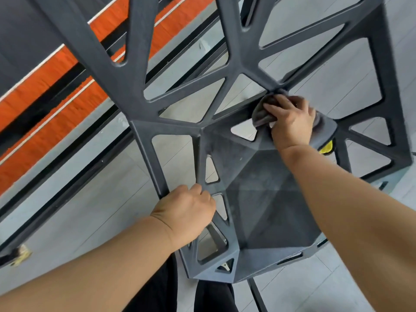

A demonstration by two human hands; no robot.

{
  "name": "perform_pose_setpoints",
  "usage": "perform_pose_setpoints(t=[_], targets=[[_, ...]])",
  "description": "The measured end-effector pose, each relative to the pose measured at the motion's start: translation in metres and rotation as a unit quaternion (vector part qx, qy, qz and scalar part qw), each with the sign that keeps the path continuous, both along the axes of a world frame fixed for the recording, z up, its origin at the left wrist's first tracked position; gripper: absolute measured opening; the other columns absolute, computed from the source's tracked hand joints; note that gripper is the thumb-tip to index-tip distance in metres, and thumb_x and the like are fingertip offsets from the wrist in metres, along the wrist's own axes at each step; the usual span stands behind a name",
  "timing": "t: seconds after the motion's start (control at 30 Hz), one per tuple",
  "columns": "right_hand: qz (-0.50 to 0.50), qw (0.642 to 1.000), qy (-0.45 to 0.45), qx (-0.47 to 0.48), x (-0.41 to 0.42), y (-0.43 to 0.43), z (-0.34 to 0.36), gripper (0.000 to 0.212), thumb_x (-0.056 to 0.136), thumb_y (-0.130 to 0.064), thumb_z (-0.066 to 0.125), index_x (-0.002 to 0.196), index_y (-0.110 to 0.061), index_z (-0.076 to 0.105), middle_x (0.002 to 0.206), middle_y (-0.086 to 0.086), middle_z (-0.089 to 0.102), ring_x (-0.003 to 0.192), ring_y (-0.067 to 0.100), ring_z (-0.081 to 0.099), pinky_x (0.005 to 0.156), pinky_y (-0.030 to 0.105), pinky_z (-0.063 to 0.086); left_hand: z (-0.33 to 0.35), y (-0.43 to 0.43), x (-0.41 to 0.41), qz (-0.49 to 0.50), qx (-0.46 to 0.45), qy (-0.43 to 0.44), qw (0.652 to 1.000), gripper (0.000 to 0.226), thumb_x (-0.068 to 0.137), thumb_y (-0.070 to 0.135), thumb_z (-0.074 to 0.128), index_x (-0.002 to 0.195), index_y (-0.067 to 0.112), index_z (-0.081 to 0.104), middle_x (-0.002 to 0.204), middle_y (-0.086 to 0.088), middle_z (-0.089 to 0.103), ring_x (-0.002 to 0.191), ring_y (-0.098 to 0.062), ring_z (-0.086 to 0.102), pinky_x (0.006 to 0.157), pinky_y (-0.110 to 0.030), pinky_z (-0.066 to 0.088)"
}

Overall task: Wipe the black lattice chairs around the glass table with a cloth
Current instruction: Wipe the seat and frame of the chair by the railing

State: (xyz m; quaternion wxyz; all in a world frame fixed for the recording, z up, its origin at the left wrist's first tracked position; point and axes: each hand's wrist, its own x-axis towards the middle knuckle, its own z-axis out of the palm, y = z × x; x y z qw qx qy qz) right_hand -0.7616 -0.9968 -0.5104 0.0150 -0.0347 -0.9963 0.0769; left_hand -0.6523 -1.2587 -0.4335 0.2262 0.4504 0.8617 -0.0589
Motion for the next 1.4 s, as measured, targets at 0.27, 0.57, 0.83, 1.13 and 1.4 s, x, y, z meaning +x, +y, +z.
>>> perform_pose_setpoints(t=[0.27,0.57,0.83,1.13,1.4], targets=[[0.018,0.995,-0.016,-0.100,0.065,-0.129,-0.002,0.037,0.065,-0.012,0.056,0.093,-0.026,0.075,0.110,-0.010,0.067,0.091,0.026,0.049,0.067,0.034,0.032,-0.001,-0.002,0.001,0.008,0.047,0.041,0.998,0.027,0.050,-0.005,0.040,0.047,0.018,0.052,0.043,0.002,0.044,0.041,-0.018,0.044,0.042,-0.020,0.026],[0.241,0.966,-0.046,0.080,0.014,-0.011,0.001,0.044,0.073,-0.013,0.071,0.115,-0.029,0.068,0.128,-0.002,0.060,0.097,0.035,0.057,0.073,0.041,0.041,-0.002,-0.001,0.002,-0.009,0.017,0.029,0.999,0.027,0.034,-0.002,0.062,0.045,0.018,0.049,0.044,0.001,0.041,0.041,-0.019,0.042,0.045,-0.023,0.020],[-0.050,0.993,-0.081,0.075,0.005,-0.015,0.005,0.042,0.091,-0.018,0.048,0.130,-0.033,0.055,0.138,-0.003,0.048,0.114,0.037,0.039,0.087,0.044,0.031,-0.002,-0.001,0.003,-0.011,0.011,0.026,1.000,0.024,0.034,-0.001,0.059,0.047,0.017,0.050,0.044,0.000,0.042,0.042,-0.020,0.043,0.045,-0.023,0.020],[0.036,0.993,-0.107,0.028,0.131,-0.046,0.008,0.041,0.067,-0.008,0.066,0.104,-0.025,0.072,0.110,-0.004,0.066,0.079,0.033,0.050,0.062,0.037,0.038,-0.002,-0.001,0.003,-0.007,0.045,0.027,0.999,0.018,0.040,0.000,0.054,0.048,0.016,0.052,0.045,-0.002,0.046,0.041,-0.021,0.045,0.043,-0.022,0.028],[0.174,0.977,-0.070,0.102,0.080,0.006,0.004,0.033,0.079,-0.022,0.053,0.105,-0.030,0.072,0.119,-0.008,0.064,0.083,0.031,0.054,0.067,0.035,0.037,-0.006,-0.003,0.004,-0.001,0.067,0.057,0.996,0.026,0.046,-0.008,0.038,0.047,0.015,0.050,0.044,-0.002,0.044,0.041,-0.021,0.044,0.043,-0.022,0.025]])
